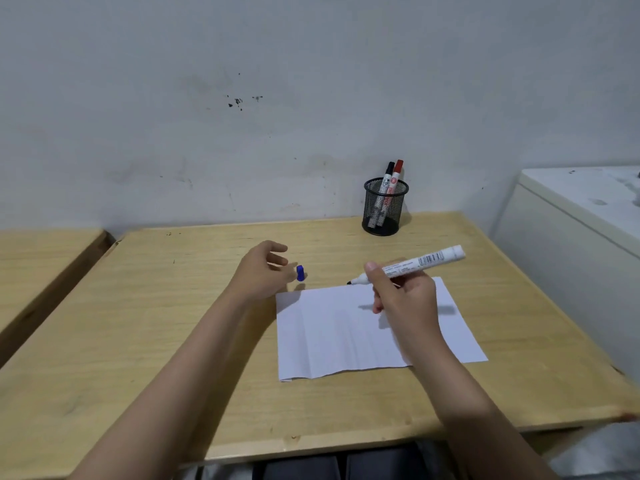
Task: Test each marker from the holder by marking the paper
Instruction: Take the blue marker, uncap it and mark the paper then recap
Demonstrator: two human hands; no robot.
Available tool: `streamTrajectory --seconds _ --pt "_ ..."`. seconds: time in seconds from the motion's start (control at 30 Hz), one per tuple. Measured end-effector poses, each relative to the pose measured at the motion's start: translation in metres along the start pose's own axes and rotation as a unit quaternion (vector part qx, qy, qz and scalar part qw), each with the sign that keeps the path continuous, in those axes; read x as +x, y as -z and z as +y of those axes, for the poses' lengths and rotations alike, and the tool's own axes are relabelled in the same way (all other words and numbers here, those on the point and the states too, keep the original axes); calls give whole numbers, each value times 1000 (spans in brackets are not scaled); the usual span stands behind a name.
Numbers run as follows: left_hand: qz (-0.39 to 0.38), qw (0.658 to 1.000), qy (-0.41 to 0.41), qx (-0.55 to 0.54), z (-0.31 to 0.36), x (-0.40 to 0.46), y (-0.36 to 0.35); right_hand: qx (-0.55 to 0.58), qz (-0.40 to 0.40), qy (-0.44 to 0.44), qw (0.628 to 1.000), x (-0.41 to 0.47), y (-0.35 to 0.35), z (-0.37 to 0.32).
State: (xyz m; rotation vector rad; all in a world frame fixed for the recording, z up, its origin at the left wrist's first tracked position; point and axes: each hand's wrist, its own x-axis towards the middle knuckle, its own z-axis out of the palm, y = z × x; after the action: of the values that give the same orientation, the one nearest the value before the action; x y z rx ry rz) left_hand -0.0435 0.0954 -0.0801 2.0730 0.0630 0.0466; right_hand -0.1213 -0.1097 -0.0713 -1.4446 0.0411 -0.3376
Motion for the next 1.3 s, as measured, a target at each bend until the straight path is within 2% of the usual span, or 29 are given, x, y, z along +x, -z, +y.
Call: streamTrajectory --seconds 0.1,0.2,0.27,0.3,0.53,0.87,1.3 --pt "-28 996 -45 73 -4 -24 6 39 -25 2 999 11 -6 -9" --pt "-61 988 -41 138 -9 -42 6 73 -71 -20 995 26 -19 -7" --pt "-24 991 2 132 -50 -32 36 51 -134 -80 986 39 -89 24" --pt "-22 989 -12 144 -52 -33 34 42 -141 -98 984 40 -95 30" --pt "-28 980 -53 192 -56 -30 29 -27 -108 -103 988 40 -102 66" --pt "-27 979 -62 192 -57 -29 32 -59 -144 -75 985 39 -103 73" --pt "-27 980 -55 188 -56 -28 33 -76 -159 -85 981 41 -104 74"
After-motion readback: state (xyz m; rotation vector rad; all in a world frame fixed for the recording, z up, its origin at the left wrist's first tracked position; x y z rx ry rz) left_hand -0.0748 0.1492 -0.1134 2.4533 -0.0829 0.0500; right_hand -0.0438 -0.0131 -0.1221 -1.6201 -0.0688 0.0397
